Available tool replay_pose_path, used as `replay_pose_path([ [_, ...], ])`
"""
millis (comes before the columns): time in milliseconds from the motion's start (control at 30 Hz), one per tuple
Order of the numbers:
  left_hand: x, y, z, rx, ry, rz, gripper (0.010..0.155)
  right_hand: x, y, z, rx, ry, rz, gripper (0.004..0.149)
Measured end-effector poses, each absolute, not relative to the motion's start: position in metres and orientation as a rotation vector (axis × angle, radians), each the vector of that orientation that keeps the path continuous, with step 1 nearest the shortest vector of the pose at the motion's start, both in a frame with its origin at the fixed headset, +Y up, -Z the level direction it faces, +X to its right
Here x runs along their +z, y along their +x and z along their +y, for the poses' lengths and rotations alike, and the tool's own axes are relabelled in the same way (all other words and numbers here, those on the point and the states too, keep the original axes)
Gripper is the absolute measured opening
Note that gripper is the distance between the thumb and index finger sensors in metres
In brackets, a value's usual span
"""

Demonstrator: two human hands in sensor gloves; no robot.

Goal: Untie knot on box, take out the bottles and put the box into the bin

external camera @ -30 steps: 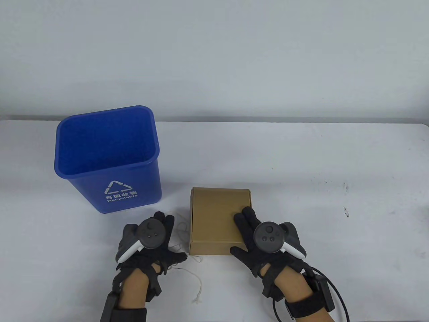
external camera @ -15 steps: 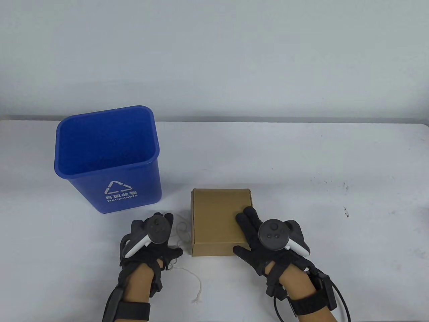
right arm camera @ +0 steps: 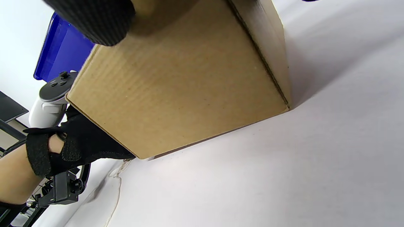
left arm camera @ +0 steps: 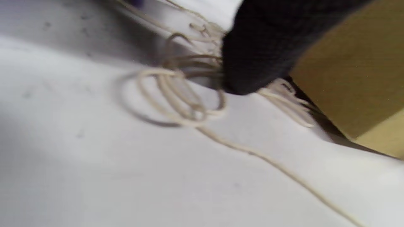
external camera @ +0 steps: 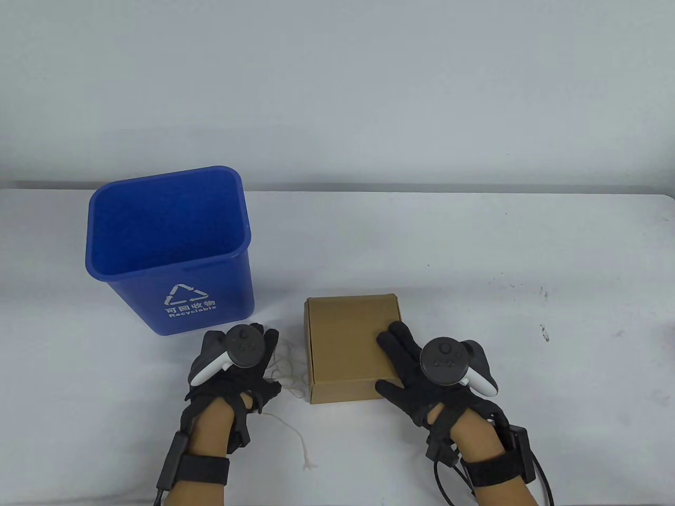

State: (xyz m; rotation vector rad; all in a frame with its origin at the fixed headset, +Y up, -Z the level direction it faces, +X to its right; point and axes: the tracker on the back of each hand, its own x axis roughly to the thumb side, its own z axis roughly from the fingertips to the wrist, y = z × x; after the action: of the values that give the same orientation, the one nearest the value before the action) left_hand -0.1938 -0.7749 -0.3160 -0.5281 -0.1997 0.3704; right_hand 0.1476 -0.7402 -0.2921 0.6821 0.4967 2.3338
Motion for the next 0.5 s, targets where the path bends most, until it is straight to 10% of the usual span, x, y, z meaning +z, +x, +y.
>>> replay_pose_path([
  [500, -0.319, -0.189, -0.764, 0.297, -0.447, -0.077, 0.076, -0.292, 0.147, -0.74, 2.316, 0.671, 0.498, 0.079],
])
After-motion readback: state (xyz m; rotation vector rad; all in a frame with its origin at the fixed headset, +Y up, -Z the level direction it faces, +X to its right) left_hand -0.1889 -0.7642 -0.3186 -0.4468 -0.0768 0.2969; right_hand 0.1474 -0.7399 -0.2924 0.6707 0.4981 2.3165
